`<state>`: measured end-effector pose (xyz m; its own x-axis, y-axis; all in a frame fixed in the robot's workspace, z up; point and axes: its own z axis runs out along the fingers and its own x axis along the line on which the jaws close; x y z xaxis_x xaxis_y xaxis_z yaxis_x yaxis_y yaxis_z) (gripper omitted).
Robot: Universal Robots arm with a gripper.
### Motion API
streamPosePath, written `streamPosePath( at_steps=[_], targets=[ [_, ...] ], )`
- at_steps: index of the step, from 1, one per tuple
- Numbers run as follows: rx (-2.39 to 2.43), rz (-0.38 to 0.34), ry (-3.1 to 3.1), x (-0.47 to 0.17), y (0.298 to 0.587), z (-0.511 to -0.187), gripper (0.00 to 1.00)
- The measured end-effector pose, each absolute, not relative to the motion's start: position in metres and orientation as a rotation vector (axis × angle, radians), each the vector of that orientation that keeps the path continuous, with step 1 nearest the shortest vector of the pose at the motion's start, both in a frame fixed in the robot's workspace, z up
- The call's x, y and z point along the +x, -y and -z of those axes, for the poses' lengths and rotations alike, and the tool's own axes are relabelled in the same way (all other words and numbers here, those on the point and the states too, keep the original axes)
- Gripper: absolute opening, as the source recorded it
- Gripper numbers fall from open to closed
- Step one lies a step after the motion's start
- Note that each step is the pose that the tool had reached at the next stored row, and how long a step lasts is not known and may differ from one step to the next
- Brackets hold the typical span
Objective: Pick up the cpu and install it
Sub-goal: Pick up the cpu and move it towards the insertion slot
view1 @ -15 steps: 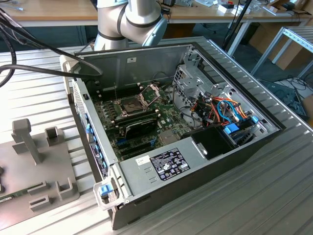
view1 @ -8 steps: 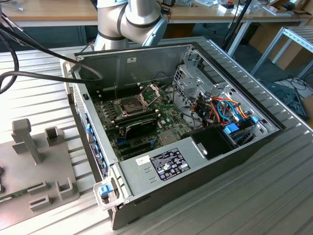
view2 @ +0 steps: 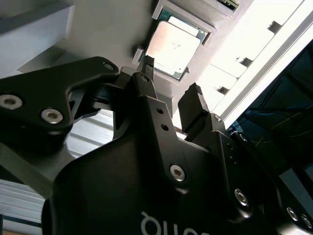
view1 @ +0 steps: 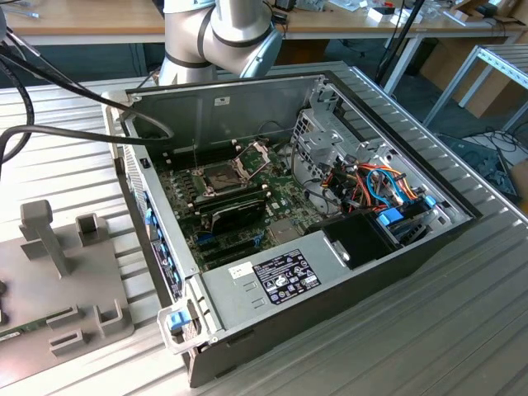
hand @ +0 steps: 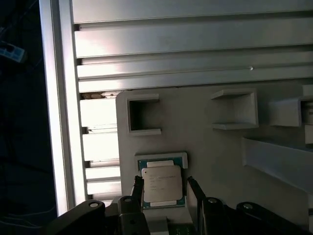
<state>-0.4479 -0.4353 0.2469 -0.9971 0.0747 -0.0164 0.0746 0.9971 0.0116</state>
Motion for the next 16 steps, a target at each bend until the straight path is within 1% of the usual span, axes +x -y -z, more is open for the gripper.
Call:
streamPosePath(
  at_steps=[6,16],
  targets=[
    [0.116,0.028,-3.121,-0.448,0.435,-0.246,0.48],
    [0.116,0.051,-3.121,-0.448,0.435,-0.231,0.48]
  ],
)
